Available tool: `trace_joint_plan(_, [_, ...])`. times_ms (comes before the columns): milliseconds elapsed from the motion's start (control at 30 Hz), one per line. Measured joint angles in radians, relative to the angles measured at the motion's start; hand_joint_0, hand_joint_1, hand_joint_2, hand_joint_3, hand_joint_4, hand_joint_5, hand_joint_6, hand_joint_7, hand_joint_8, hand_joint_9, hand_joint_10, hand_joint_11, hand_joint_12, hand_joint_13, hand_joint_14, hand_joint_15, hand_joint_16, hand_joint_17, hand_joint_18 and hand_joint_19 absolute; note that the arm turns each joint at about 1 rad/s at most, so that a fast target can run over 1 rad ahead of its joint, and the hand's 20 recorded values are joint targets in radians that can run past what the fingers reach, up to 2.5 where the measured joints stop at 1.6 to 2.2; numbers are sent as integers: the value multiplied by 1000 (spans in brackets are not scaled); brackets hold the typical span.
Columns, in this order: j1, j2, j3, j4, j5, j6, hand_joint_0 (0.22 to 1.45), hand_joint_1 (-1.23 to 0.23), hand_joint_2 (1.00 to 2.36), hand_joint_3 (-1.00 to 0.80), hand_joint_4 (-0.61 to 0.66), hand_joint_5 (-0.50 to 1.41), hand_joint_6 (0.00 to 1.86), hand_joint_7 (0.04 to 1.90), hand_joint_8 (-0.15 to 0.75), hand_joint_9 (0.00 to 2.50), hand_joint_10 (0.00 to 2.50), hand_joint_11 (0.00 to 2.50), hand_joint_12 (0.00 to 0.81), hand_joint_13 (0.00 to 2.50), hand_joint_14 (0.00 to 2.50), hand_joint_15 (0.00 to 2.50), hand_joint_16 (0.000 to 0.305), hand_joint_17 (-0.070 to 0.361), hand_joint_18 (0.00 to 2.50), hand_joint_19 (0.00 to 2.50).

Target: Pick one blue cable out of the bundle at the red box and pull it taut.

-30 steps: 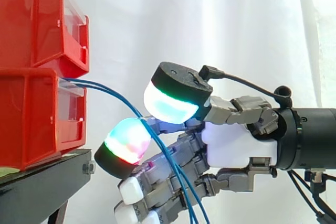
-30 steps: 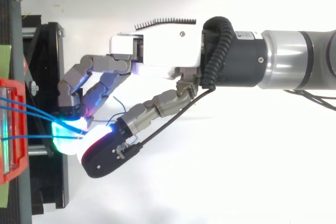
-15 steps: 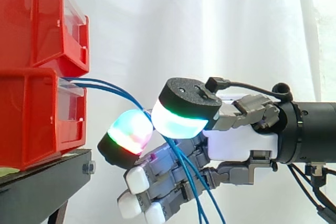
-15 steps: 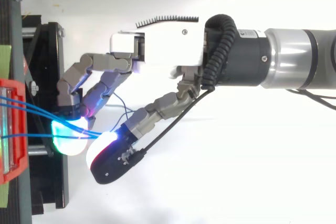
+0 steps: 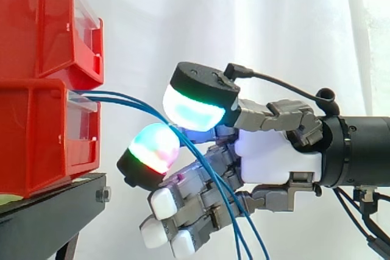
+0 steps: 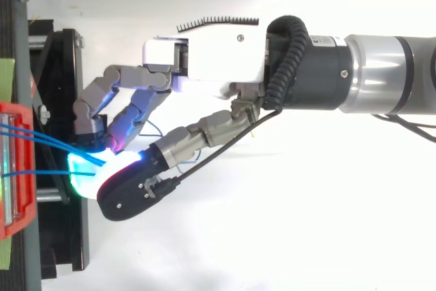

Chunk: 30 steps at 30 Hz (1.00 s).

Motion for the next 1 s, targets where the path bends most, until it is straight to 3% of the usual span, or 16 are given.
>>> trace_joint_plan(267, [-1,11,0,-3,1,-1,678,-871,1019,-234,29,-123,936,901,412,984,9,518,382,809,9,307,49,109,765,409])
trace_joint_plan(400, [-1,19,0,-14,1,-2,755,-899,1006,-439,-22,-131,940,869,402,986,8,530,372,816,9,309,48,107,770,375])
trace_joint_plan(467, [-1,22,0,-18,1,-2,733,-943,1000,-500,-2,-134,937,848,391,972,11,525,370,809,11,304,47,106,769,365])
trace_joint_plan(500, [-1,22,0,-21,1,-2,666,-943,1000,-500,72,-134,933,801,384,961,8,525,366,798,10,309,47,106,766,378])
trace_joint_plan(567, [-1,23,0,-25,1,-2,583,-917,1000,-500,108,-131,928,801,385,962,8,529,374,792,10,320,48,108,753,394])
trace_joint_plan(633, [-1,24,0,-29,1,-2,474,-749,1000,-500,109,-115,915,822,428,1008,7,514,406,816,9,323,55,123,777,412])
trace_joint_plan(767, [-1,24,0,-35,1,-2,536,-544,1000,-500,88,-106,903,890,421,1055,7,500,392,811,10,330,51,115,741,452])
trace_joint_plan(1000, [-1,24,0,-37,2,-1,595,-692,1012,-335,104,-108,914,920,426,1056,10,525,385,817,10,334,49,111,744,456])
